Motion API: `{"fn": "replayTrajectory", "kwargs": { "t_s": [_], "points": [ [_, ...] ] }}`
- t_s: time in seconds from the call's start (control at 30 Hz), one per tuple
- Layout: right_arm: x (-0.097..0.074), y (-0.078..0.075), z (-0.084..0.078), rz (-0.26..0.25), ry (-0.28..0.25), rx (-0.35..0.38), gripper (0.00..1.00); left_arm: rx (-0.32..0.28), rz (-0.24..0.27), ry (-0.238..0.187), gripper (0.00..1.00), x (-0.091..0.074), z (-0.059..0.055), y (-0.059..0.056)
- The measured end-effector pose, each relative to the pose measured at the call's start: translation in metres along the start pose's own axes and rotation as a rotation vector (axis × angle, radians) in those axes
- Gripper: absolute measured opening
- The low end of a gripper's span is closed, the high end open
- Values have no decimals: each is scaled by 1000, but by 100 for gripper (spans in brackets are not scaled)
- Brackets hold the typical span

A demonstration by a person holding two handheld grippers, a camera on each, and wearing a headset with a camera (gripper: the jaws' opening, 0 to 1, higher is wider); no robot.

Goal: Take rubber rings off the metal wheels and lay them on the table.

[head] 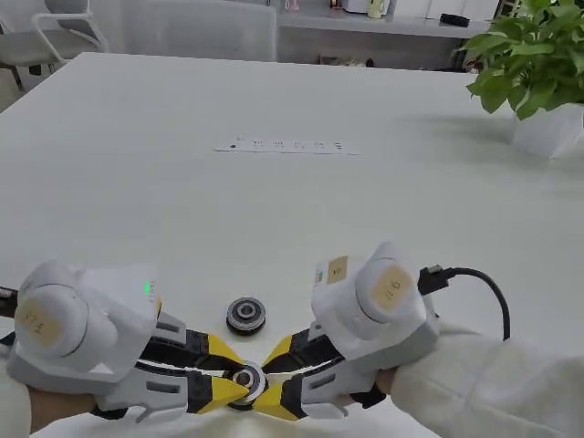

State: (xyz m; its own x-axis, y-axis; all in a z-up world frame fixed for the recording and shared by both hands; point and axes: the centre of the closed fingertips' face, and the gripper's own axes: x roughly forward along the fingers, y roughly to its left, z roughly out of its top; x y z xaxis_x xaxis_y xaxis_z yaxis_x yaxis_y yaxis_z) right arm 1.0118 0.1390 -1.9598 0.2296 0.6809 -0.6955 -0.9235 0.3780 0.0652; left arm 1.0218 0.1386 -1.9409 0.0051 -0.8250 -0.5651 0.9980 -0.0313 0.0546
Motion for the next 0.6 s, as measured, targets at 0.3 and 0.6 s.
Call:
{"fn": "replayTrajectory", "kwargs": {
  "t_s": [0.3, 0.6],
  "points": [
    [-2, -4, -7, -17, 37, 6, 1, -17, 4, -8, 7, 0, -1, 1],
    [-6, -9, -6, -31, 33, 122, 0, -24, 10, -23, 7, 0, 0, 0]
  ]
}}
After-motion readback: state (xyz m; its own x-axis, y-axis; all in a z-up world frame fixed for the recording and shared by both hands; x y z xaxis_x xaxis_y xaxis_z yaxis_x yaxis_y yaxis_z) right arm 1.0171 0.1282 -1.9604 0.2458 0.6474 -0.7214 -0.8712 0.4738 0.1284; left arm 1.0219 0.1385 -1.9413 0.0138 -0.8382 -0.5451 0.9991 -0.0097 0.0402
